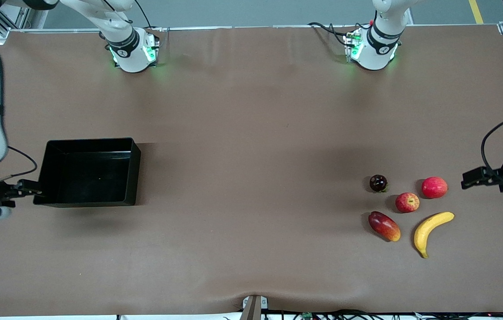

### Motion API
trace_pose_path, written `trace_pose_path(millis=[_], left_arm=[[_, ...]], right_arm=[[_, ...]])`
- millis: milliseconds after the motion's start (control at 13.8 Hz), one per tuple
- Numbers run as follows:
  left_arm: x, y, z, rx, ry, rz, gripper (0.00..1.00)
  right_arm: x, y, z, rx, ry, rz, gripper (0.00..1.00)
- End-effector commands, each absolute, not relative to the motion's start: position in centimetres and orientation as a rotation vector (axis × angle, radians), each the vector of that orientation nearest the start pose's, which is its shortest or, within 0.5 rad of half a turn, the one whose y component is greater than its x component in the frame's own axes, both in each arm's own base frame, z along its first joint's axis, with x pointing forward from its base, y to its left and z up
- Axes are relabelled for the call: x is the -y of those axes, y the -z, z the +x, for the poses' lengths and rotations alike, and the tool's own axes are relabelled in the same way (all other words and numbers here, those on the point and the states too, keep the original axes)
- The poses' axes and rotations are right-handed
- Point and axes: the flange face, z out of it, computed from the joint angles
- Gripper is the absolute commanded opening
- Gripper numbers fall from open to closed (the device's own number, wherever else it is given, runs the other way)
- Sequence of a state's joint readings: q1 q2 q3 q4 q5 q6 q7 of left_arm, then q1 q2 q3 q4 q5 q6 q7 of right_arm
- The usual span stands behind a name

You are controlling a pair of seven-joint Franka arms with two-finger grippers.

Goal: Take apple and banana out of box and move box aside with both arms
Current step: 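Release the tray with the right gripper and lift the left gripper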

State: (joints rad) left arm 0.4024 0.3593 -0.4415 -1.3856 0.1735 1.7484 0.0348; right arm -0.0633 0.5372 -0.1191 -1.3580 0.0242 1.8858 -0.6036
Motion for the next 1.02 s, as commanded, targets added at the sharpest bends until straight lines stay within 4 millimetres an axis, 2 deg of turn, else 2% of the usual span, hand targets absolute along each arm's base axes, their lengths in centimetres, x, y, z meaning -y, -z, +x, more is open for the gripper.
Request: trace_pose_path(millis=[0, 145, 218, 290, 435, 508, 580, 798, 943], left_arm=[[-2.7, -55.9, 63.7, -0.083, 0.020, -3.084, 1.00], [-3.0, -58.0, 62.7, -0.073, 0.052, -3.066, 1.00], [-3.3, -58.5, 62.6, -0.066, 0.063, -3.066, 1.00], [-3.3, -58.6, 62.4, -0.064, 0.053, -3.065, 1.00], [-2.7, -59.4, 61.2, -0.055, -0.010, -3.062, 1.00], [-2.5, -60.5, 60.5, -0.048, -0.002, -3.054, 1.00], [-2.6, -60.5, 60.1, -0.047, -0.033, -3.053, 1.00], [-1.3, -61.5, 57.8, 0.021, -0.087, -3.056, 1.00], [-1.8, -62.0, 55.9, 0.150, -0.095, -3.112, 1.00]], right_arm=[[5.6, -45.6, 71.7, 0.933, -0.014, -3.187, 1.00], [3.5, -48.3, 71.6, 0.977, 0.030, -3.186, 1.00], [3.5, -49.4, 71.4, 0.960, 0.064, -3.176, 1.00], [2.3, -49.8, 71.3, 0.949, 0.092, -3.133, 1.00], [0.4, -51.4, 69.8, 0.879, 0.012, -3.108, 1.00], [0.2, -52.8, 69.0, 0.772, 0.001, -3.115, 1.00], [0.6, -55.5, 67.6, 0.625, 0.038, -3.131, 1.00], [0.5, -57.4, 64.1, 0.251, -0.080, -3.123, 1.00], [0.9, -58.5, 61.4, 0.152, -0.097, -3.120, 1.00]])
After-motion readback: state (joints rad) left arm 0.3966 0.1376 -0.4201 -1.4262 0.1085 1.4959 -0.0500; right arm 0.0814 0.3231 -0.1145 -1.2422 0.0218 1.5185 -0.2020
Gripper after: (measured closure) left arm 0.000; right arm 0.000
